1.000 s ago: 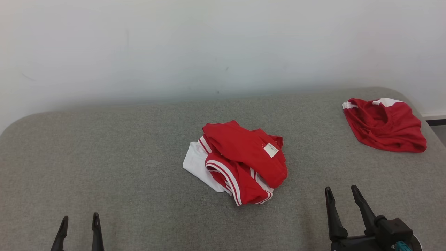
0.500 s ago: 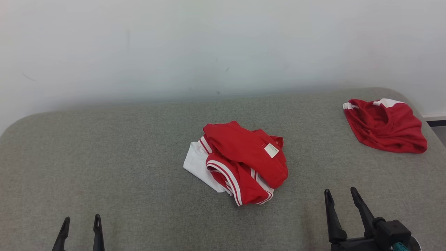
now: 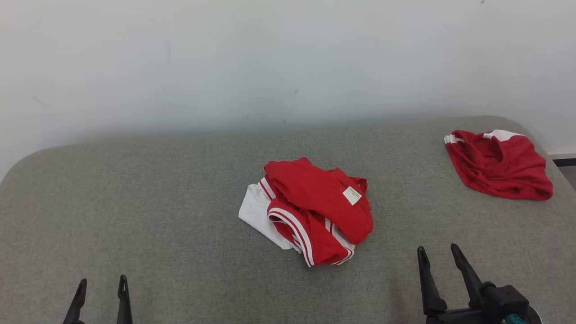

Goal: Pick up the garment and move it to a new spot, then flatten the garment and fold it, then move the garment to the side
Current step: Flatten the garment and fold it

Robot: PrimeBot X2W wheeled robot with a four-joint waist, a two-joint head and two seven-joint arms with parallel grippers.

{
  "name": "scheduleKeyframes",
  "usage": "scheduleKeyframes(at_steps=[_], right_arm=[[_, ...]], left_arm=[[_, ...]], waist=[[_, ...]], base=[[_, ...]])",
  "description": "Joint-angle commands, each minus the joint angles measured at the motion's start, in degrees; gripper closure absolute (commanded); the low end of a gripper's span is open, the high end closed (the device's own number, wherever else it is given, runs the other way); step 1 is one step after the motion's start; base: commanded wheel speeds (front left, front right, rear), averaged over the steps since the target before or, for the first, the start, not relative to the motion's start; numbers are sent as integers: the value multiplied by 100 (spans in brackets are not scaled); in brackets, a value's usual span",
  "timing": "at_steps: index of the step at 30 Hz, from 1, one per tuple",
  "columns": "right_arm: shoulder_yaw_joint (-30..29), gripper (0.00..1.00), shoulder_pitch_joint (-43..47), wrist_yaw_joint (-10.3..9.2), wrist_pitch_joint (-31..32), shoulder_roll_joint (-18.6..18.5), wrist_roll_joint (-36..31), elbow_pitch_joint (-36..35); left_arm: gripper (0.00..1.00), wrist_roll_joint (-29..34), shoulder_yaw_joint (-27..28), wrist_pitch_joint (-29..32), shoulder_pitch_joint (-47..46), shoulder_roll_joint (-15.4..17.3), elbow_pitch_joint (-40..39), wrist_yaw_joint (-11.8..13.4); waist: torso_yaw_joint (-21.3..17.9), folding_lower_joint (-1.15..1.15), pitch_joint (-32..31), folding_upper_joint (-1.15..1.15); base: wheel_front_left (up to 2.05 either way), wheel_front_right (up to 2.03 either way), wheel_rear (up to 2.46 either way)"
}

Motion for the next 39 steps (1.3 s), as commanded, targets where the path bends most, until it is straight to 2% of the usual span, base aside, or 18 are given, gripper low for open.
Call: scheduleKeyframes(at_steps=[1, 27, 34, 39], right_arm=[[14, 0, 58, -12, 0, -17, -11, 12], [17, 0, 58, -12, -1, -38, 13, 5], [79, 0, -36, -12, 0, -39, 41, 22], [138, 0, -129, -12, 0, -24, 78, 28]], left_arm=[[0, 45, 0, 4, 38, 27, -27, 22], [0, -107, -68, -37, -1, 37, -19, 76], [0, -33, -461, 10, -351, -135, 46, -111], [0, -6, -788, -2, -733, -374, 228, -282]], waist=[[-2, 0, 0, 0], [-33, 0, 101, 0], [-163, 0, 199, 0], [-417, 0, 326, 0]], base=[[0, 0, 0], [0, 0, 0], [0, 0, 0], [0, 0, 0]])
